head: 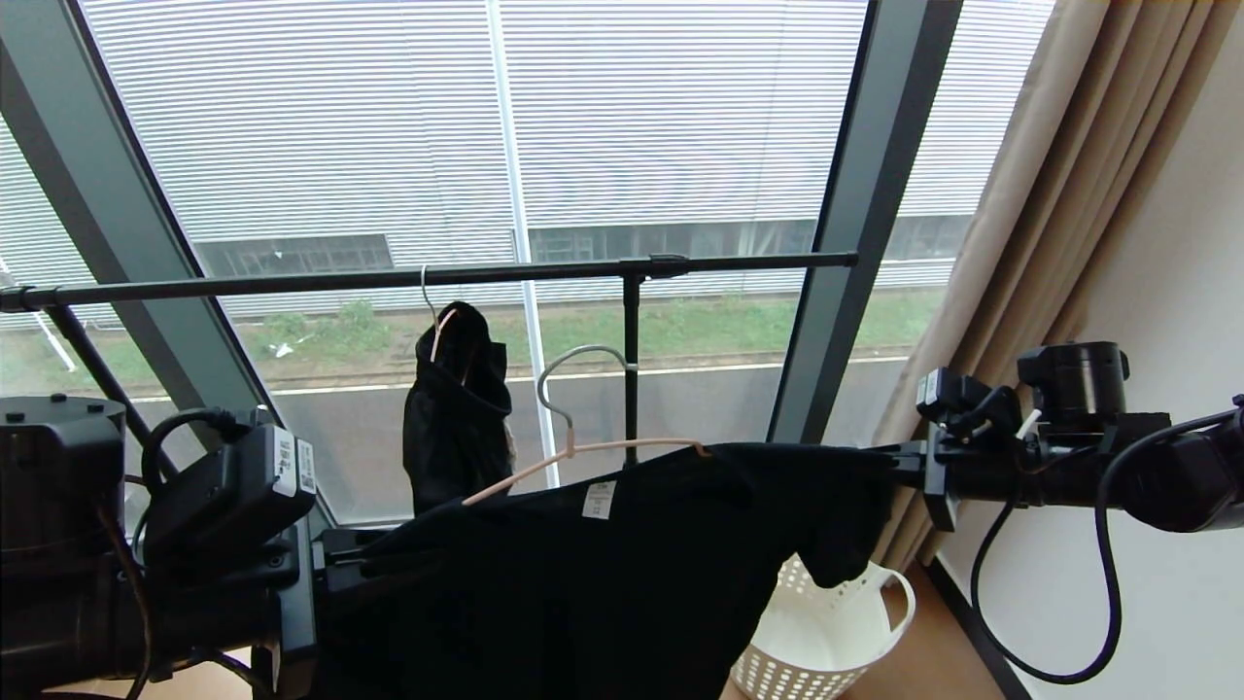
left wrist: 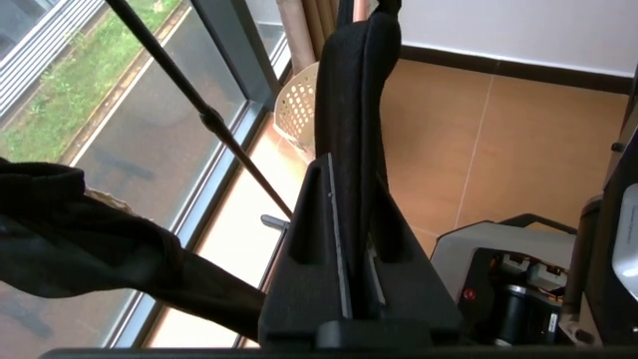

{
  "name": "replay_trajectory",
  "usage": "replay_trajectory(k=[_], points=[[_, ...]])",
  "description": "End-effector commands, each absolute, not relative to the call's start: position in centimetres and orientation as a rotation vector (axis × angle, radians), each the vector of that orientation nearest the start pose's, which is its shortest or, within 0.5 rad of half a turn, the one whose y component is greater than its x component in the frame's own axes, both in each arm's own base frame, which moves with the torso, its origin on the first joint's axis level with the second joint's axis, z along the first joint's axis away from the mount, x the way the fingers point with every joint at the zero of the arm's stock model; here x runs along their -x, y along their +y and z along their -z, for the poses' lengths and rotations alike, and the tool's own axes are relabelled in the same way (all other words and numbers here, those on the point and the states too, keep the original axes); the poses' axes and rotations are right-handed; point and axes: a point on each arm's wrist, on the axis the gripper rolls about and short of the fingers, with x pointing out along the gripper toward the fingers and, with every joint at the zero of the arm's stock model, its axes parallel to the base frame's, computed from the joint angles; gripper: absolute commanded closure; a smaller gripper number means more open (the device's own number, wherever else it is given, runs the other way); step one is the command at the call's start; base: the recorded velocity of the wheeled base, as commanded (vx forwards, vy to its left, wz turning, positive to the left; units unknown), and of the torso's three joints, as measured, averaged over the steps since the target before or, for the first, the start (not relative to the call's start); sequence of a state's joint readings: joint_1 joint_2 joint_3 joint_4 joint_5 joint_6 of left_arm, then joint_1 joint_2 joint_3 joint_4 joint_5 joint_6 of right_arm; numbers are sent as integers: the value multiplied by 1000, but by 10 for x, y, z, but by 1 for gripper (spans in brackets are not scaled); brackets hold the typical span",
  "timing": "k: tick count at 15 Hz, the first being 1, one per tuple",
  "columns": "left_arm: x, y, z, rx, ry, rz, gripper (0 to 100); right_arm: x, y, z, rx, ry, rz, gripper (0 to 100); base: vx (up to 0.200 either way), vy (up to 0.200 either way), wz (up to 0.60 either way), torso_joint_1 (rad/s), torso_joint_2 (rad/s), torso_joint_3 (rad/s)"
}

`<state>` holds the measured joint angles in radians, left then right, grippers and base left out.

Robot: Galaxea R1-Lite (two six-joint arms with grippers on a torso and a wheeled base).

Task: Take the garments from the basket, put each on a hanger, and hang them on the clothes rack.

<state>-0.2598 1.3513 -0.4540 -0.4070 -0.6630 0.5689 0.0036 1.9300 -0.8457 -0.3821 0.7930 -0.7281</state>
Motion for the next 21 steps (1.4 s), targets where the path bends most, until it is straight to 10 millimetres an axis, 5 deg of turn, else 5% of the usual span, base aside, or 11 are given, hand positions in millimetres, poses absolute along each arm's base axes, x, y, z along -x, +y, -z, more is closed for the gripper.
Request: replay_trajectory(k=[1,6,7,21], points=[[-179,-62,-157,-416,229,1011,100,-326,17,-100,387,353,-952,100,0,0,0,0,0,0],[-182,-62,-160,-413,221,1007,100,-312,34,-98,394,362,-1010,100,0,0,0,0,0,0],[-181,-62,-160,-407,222,1007,100,-310,34,-95,396,367,-1015,0,0,0,0,0,0,0],[-170,-59,-157,-359,251,999,100,-277,57,-132,479,267,-1046,0,0,0,0,0,0,0]])
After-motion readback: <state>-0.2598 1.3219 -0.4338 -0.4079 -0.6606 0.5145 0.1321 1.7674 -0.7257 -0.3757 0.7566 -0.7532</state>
